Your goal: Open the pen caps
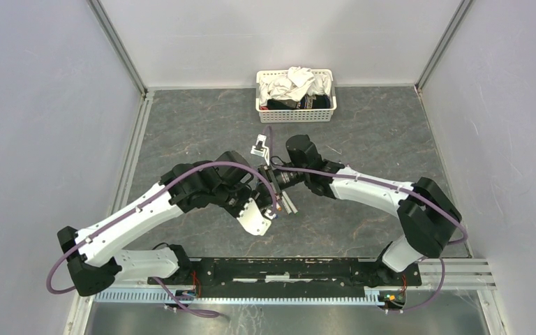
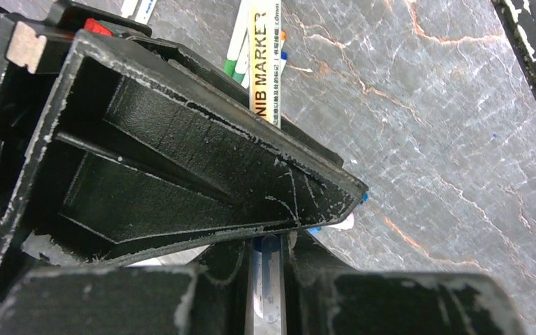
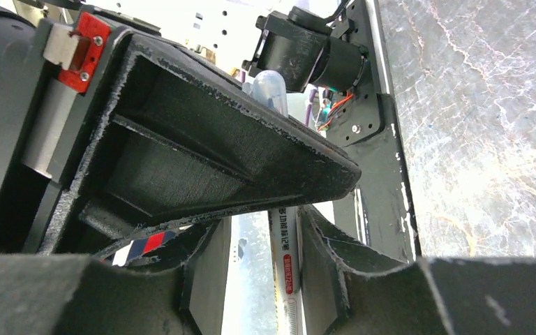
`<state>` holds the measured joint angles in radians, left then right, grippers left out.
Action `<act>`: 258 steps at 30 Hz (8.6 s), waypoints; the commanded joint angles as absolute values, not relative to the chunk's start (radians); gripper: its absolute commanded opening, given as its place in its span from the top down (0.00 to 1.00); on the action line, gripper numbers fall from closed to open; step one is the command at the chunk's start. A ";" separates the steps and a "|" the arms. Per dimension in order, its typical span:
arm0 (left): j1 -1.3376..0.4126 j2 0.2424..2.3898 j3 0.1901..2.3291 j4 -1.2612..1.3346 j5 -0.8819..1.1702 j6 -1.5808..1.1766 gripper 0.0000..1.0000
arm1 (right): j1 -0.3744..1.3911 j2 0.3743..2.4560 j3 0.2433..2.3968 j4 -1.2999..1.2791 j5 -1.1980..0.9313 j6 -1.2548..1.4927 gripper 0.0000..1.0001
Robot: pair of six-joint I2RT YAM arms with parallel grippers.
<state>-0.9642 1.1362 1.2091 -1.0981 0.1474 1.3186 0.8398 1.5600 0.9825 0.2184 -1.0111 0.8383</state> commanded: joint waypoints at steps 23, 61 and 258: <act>-0.022 1.177 1.398 -1.394 0.384 2.228 0.98 | 0.815 1.060 0.443 -0.062 -0.848 0.662 1.00; -0.426 1.711 1.201 -0.748 0.222 1.013 0.98 | 0.589 1.707 0.994 -0.137 0.027 0.339 1.00; -0.381 1.494 0.918 -0.681 0.374 1.247 0.90 | 0.584 1.722 0.976 -0.189 -0.064 0.329 1.00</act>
<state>-0.3779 1.4723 0.9543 -0.8181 0.3927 1.3235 0.5777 1.6901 0.9478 -0.2325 -0.2237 0.2958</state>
